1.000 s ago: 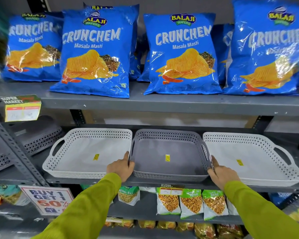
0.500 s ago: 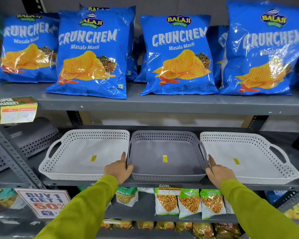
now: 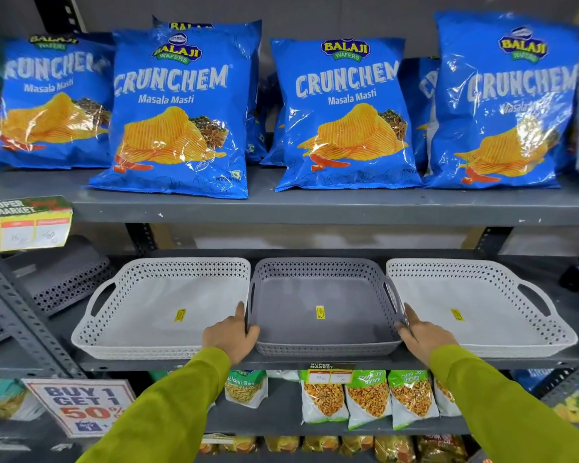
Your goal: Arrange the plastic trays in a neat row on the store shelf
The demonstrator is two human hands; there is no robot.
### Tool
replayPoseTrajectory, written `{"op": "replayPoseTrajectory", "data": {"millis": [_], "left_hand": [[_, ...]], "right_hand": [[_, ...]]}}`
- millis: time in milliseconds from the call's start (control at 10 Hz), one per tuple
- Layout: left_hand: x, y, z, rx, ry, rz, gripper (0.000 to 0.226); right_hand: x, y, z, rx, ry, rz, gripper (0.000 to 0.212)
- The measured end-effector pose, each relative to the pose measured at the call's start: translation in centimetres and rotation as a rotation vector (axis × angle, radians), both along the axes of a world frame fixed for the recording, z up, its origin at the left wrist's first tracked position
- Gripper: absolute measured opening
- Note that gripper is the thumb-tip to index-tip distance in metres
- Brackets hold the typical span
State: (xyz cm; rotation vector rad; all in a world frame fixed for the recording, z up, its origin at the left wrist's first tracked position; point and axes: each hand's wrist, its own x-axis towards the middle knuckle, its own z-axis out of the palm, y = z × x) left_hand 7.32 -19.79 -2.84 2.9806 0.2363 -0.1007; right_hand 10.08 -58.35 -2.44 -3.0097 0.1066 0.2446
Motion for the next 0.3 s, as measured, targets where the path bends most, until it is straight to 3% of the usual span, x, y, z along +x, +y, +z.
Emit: {"op": "replayPoseTrajectory", "data": {"millis": [100, 200, 300], "left_hand": [[-0.3, 0.0, 0.2, -0.044, -0.032, 0.005, 0.072], [-1.2, 0.4, 1.2, -0.009, -0.126, -0.012, 0.079], [-3.1, 0.1, 2.0, 0.072, -0.333, -0.127, 0.094]], "right_hand": [[-0.3, 0.4, 0.8, 0.206, -0.017, -0.056, 0.073], [-1.1, 0.9, 1.6, 0.275, -0.151, -0.024, 0.072], [-3.3, 1.7, 3.0, 0.337, -0.255, 0.059, 0.087]]}}
